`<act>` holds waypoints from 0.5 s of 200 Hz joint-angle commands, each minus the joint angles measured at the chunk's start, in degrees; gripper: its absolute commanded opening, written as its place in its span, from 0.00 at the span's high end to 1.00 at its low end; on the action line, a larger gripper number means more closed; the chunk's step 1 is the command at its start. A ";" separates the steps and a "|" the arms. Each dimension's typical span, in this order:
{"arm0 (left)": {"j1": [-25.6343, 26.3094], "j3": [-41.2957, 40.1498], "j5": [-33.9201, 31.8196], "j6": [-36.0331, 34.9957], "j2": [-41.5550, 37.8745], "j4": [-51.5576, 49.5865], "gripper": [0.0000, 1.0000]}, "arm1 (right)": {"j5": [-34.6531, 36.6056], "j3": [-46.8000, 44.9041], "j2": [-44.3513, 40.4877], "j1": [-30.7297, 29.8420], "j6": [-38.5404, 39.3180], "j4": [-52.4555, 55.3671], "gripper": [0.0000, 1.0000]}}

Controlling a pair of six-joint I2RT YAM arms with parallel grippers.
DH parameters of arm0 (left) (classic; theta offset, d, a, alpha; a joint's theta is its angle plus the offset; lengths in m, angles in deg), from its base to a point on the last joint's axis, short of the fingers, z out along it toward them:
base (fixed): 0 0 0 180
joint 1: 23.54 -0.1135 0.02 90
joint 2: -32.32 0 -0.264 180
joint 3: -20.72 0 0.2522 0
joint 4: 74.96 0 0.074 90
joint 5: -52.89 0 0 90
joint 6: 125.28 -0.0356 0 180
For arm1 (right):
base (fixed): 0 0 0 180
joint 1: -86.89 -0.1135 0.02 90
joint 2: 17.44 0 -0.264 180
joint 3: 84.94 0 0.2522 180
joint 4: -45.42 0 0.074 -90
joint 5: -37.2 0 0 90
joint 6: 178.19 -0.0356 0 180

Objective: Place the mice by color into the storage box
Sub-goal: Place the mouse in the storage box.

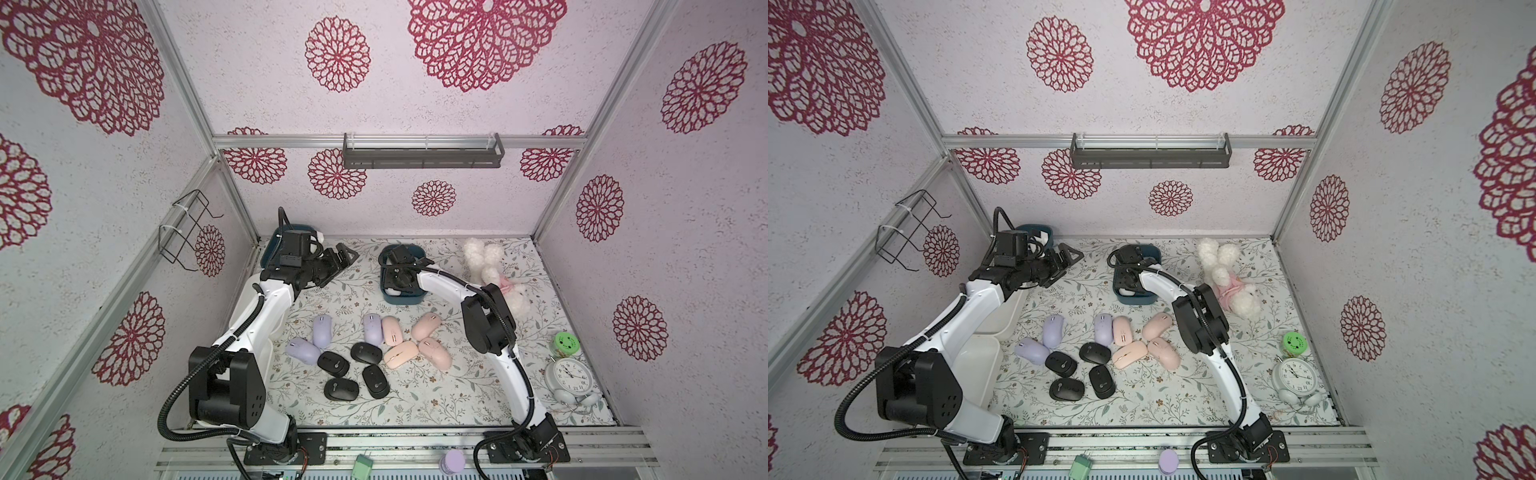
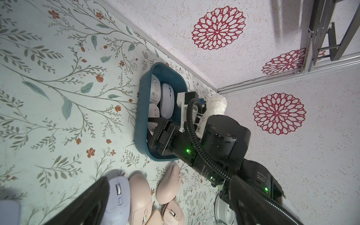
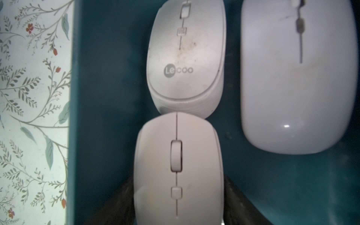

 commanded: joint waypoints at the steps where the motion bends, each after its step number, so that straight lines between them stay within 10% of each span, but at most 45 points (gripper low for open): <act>1: -0.26 0.31 0.99 0.29 -0.13 1.24 0.02 | -0.33 1.81 -3.54 -0.38 -0.64 0.94 0.31; 100: -0.27 0.48 1.00 -0.12 -0.42 0.93 0.02 | 0.43 -4.28 -15.22 -0.07 5.28 1.09 0.37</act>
